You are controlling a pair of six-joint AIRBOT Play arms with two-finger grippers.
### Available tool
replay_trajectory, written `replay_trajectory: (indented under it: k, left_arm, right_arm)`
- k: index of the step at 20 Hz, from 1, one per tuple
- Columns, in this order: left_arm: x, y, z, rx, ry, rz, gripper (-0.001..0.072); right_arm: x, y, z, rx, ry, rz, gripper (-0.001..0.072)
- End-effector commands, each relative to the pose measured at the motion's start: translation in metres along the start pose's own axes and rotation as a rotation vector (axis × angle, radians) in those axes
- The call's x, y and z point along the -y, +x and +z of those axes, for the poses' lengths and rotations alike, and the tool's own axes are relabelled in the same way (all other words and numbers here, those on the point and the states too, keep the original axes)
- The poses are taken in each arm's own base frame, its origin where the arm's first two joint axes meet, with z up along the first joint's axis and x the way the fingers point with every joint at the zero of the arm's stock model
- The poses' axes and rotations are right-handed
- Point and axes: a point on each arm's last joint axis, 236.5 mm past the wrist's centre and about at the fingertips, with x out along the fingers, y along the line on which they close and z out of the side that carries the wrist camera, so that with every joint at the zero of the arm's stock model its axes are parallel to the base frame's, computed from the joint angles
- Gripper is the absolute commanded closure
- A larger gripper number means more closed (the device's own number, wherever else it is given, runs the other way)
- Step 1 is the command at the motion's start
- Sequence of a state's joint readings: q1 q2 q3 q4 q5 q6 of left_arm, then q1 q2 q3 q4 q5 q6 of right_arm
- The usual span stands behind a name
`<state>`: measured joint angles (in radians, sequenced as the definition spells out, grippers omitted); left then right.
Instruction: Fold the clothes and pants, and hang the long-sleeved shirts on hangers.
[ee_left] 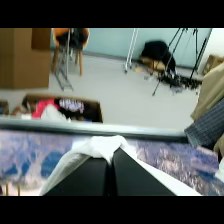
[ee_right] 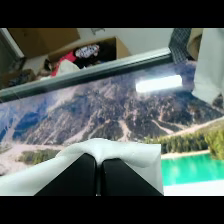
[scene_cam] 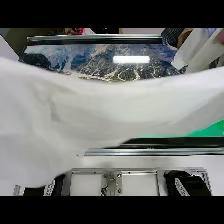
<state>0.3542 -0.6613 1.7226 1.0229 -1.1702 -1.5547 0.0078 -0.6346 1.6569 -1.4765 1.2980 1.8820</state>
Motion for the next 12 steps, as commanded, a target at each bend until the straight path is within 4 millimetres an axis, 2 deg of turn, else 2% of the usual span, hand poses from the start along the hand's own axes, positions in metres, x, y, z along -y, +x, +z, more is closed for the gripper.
replay_trajectory:
  k: [1,3,5,7,8,10,12]
  left_arm:
    - [-0.058,0.079,-0.076,-0.268,-0.14,0.044,0.0699]
    - [-0.101,0.128,-0.147,-0.461,-0.25,0.086,0.0699]
    - [-0.135,0.164,-0.218,-0.629,-0.344,0.122,0.0699]
    - [-0.15,0.191,-0.282,-0.777,-0.391,0.121,0.0699]
    - [-0.151,0.205,-0.308,-0.827,-0.385,0.106,0.0699]
    - [-0.15,0.237,-0.344,-0.868,-0.346,0.073,0.0699]
    - [-0.146,0.27,-0.349,-0.845,-0.325,0.054,0.0699]
  right_arm:
    - [0.025,0.063,-0.041,-0.218,0.015,-0.094,0.0702]
    - [0.046,0.126,-0.081,-0.388,-0.012,-0.148,0.0702]
    - [0.07,0.19,-0.131,-0.577,-0.044,-0.196,0.0702]
    - [0.093,0.252,-0.178,-0.701,-0.035,-0.232,0.0702]
    - [0.1,0.281,-0.197,-0.723,-0.024,-0.235,0.0702]
    - [0.108,0.332,-0.224,-0.712,0.021,-0.222,0.0702]
    - [0.103,0.367,-0.228,-0.654,0.066,-0.177,0.0701]
